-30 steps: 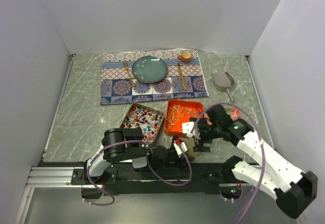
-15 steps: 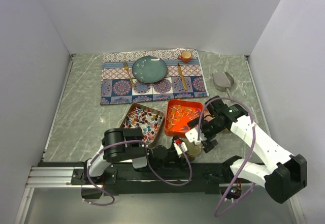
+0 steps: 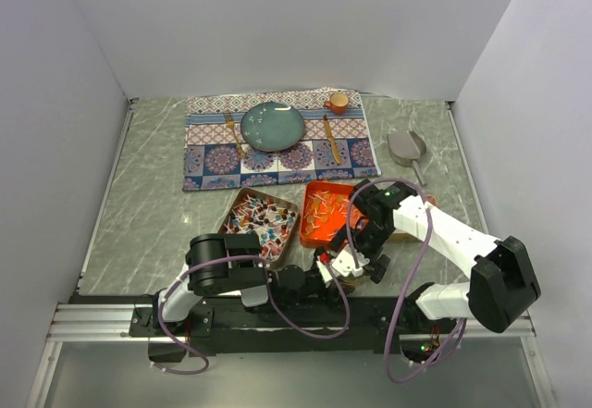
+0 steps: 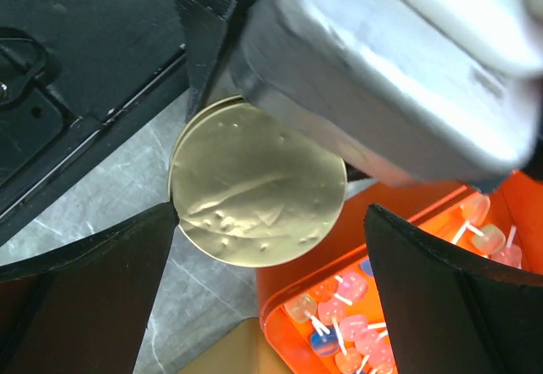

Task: Pack the candies
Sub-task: Screw the bottle lid onto the packing bottle.

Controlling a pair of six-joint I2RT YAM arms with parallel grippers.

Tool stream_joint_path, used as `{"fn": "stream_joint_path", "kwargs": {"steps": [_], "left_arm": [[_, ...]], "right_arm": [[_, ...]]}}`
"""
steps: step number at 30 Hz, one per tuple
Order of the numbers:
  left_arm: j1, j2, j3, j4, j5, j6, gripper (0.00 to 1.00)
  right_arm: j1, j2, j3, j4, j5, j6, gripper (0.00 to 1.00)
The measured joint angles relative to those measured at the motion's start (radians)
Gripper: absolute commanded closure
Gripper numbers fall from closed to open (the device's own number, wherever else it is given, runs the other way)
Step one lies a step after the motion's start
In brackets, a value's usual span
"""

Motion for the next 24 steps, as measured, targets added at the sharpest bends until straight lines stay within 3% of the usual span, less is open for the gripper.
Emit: {"fn": "stream_joint_path", "kwargs": {"steps": [7,10,14,19,24], "left_arm": [[0.0,0.0,0.0,0.0,0.0,0.0,0.99],[0.0,0.001,0.0,0.002,0.0,0.0,0.99],[0.0,0.001,0.0,0.002,0.0,-0.002,0.99],[0.001,0.001,-0.001,0.004,-0.001,-0.005,0.99],[0.001,0.001,-0.002,0.004,0.011,0.001,0.99]], "right_arm": [[0.04,0.027,-0.014,-0.004,0.015,-0.014,0.01],[0.042,0.055,-0.006,-0.01,0.005,-0.023,0.12],[0.042,0.108,0.037,-0.039,0.0,-0.019,0.35],[0.042,0.115,0.041,-0.032,-0.013,0.031,0.41],[0.04,0.022,-0.029,0.058,-0.038,0.196,0.42]]}}
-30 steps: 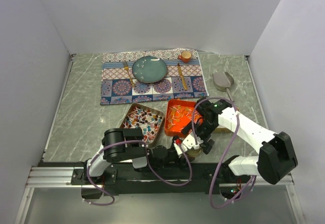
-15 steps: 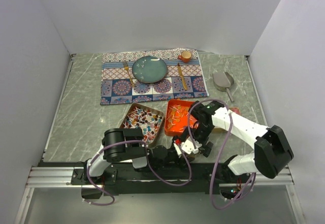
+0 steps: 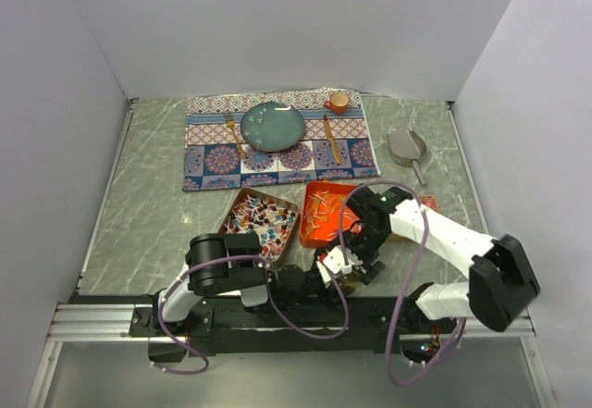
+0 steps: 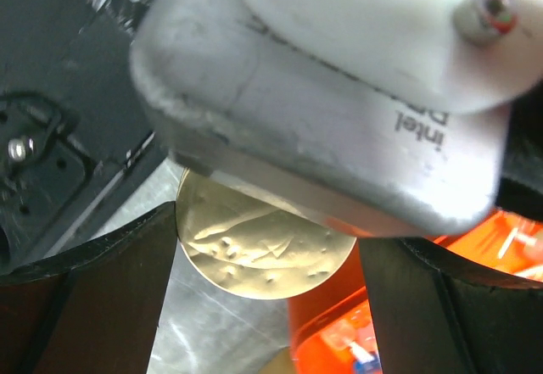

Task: Pack the candies
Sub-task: Screw the bottle lid onto the packing bottle.

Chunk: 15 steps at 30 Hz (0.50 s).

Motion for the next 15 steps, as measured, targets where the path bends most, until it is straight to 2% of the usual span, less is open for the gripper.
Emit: {"fn": "stream_joint_path", "kwargs": {"steps": [7,12,15], "left_arm": [[-0.001,0.0,-0.003,0.003,0.029,0.005,0.99],[-0.002,0.0,-0.006,0.006,0.04,0.005,0.99],[-0.004,0.0,-0.006,0.006,0.039,0.004,0.99]], "right_arm": [[0.032,-0.146,-0.105,0.13,0.004,0.26,0.45],[0.051,-0.181,-0.142,0.194,0.013,0.41,0.48],[0.055,-0.187,-0.148,0.219,0.013,0.483,0.16]]}}
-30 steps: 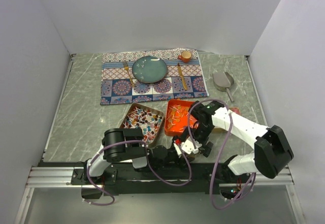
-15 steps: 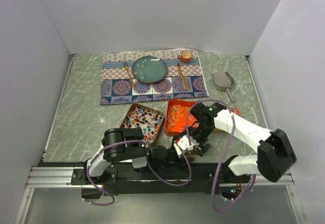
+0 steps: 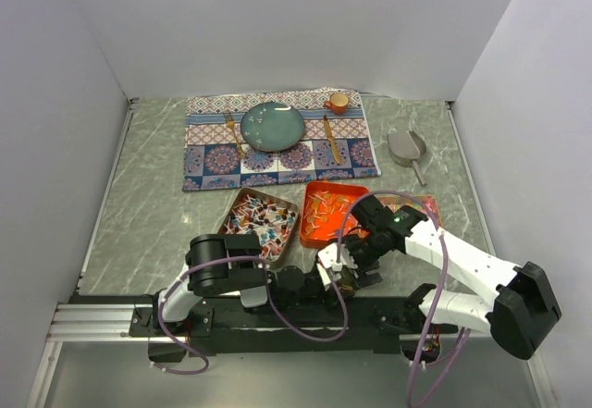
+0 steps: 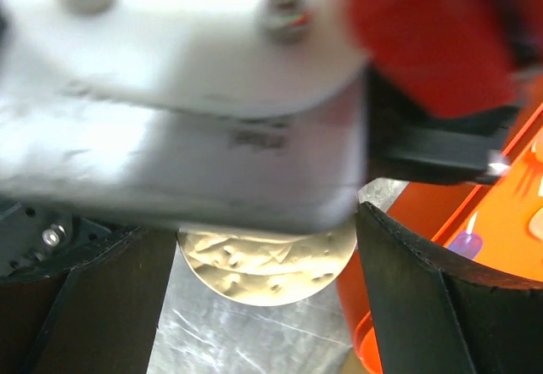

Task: Pack the candies
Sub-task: Screw the bottle lid onto the packing bottle.

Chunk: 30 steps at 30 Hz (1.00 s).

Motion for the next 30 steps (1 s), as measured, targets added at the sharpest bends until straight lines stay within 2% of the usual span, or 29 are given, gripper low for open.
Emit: {"fn": "stream_joint_path", "kwargs": {"steps": [1,6,8,11,12,13,14,15,16,17,18,19,24,30], "left_arm": [[0.0,0.0,0.0,0.0,0.0,0.0,0.99],[0.0,-0.001,0.006,-0.008,-0.014,0.0,0.99],[0.002,-0.002,0.011,-0.016,-0.013,0.0,0.89],[0.01,-0.005,0.023,-0.035,-0.002,0.002,0.64],[0.012,-0.006,0.025,-0.039,0.002,0.003,0.51],[0.015,-0.006,0.026,-0.043,0.007,0.005,0.46],[0.018,-0.008,0.027,-0.045,0.01,0.006,0.4],[0.019,-0.008,0.028,-0.047,0.013,0.007,0.29],[0.022,-0.009,0.028,-0.048,0.016,0.011,0.26],[0.023,-0.011,0.028,-0.051,0.016,0.012,0.24],[0.024,-0.013,0.028,-0.055,0.015,0.016,0.1],[0.025,-0.018,0.026,-0.059,0.013,0.021,0.01],[0.041,-0.069,-0.015,-0.081,-0.03,0.07,0.03],[0.056,-0.213,-0.111,-0.188,-0.041,0.16,0.03]], "right_arm": [[0.001,-0.003,-0.002,0.006,0.0,0.018,0.0],[-0.051,-0.039,-0.003,-0.008,-0.016,0.084,0.0],[-0.137,-0.061,0.019,-0.072,-0.011,0.071,0.0],[-0.236,-0.099,0.093,-0.147,-0.009,0.073,0.0],[-0.245,-0.111,0.115,-0.153,-0.014,0.085,0.05],[-0.247,-0.123,0.132,-0.151,-0.028,0.105,0.23],[-0.246,-0.133,0.143,-0.145,-0.048,0.127,0.33],[-0.24,-0.14,0.146,-0.138,-0.068,0.151,0.43],[-0.229,-0.142,0.146,-0.134,-0.079,0.165,0.58],[-0.203,-0.135,0.145,-0.131,-0.085,0.19,0.63],[-0.168,-0.118,0.142,-0.12,-0.092,0.213,0.66],[-0.146,-0.105,0.137,-0.109,-0.096,0.225,0.74],[-0.042,-0.037,0.045,-0.021,-0.052,0.292,0.8],[-0.021,0.011,0.013,0.066,-0.039,0.31,0.82]]}}
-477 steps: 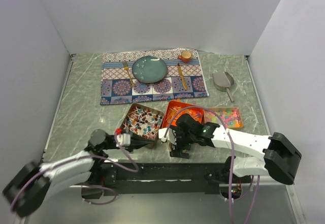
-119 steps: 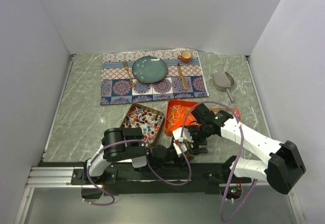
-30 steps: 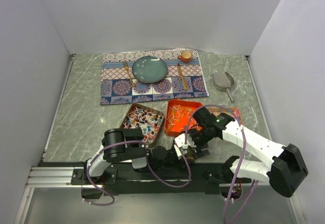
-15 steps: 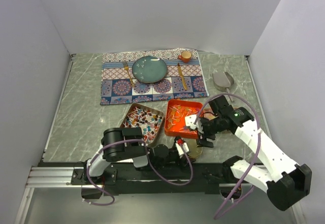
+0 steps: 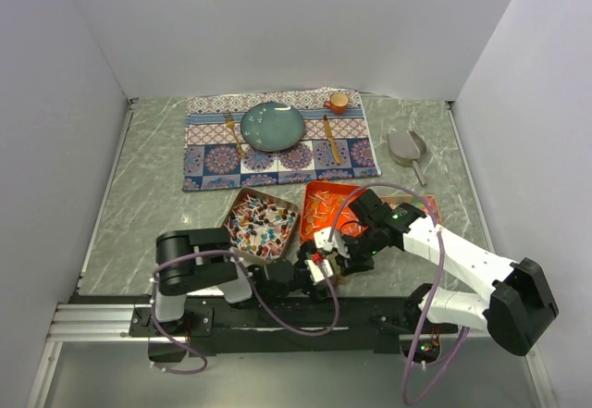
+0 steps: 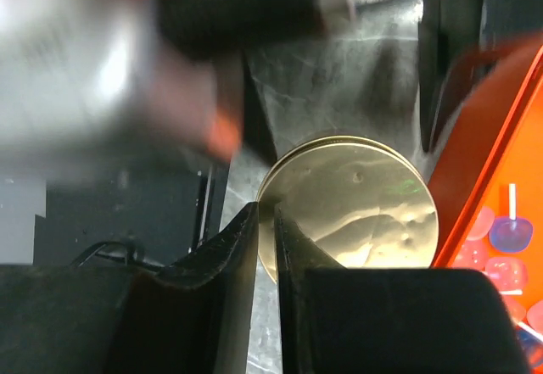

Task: Pack the candies
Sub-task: Screw the bottle lid onto the packing bottle, then reset both arms

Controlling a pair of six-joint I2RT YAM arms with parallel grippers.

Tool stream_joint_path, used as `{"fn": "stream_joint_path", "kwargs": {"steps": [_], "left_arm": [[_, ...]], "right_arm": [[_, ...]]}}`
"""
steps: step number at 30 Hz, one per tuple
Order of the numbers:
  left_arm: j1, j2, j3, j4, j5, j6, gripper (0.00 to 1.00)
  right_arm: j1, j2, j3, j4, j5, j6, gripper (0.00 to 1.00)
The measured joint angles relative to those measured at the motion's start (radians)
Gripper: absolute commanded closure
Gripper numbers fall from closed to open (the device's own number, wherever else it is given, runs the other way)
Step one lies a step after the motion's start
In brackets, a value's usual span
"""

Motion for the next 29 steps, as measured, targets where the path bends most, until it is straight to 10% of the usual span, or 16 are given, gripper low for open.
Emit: {"fn": "stream_joint_path", "kwargs": {"steps": [5,8,10,20,29], "left_arm": [[0.016,-0.166,-0.094,-0.135,0.015,0.05,0.03],[0.034,-0.364,-0.146,-0.303,0.042,0.068,0.03],[0.072,-0.557,-0.163,-0.425,0.069,0.072,0.03],[0.31,-0.951,0.125,-0.761,0.053,0.072,0.03],[1.041,-0.826,0.5,-1.119,-0.1,-0.225,0.03]], "right_arm": [[-0.002,0.016,0.017,0.016,0.003,0.019,0.77],[-0.024,0.029,0.074,-0.021,0.037,0.027,0.45],[-0.061,0.018,0.163,-0.061,0.044,0.077,0.0],[-0.301,-0.079,0.491,0.12,0.344,0.803,0.0],[-0.516,-0.057,0.491,0.12,0.809,1.127,0.0]]}}
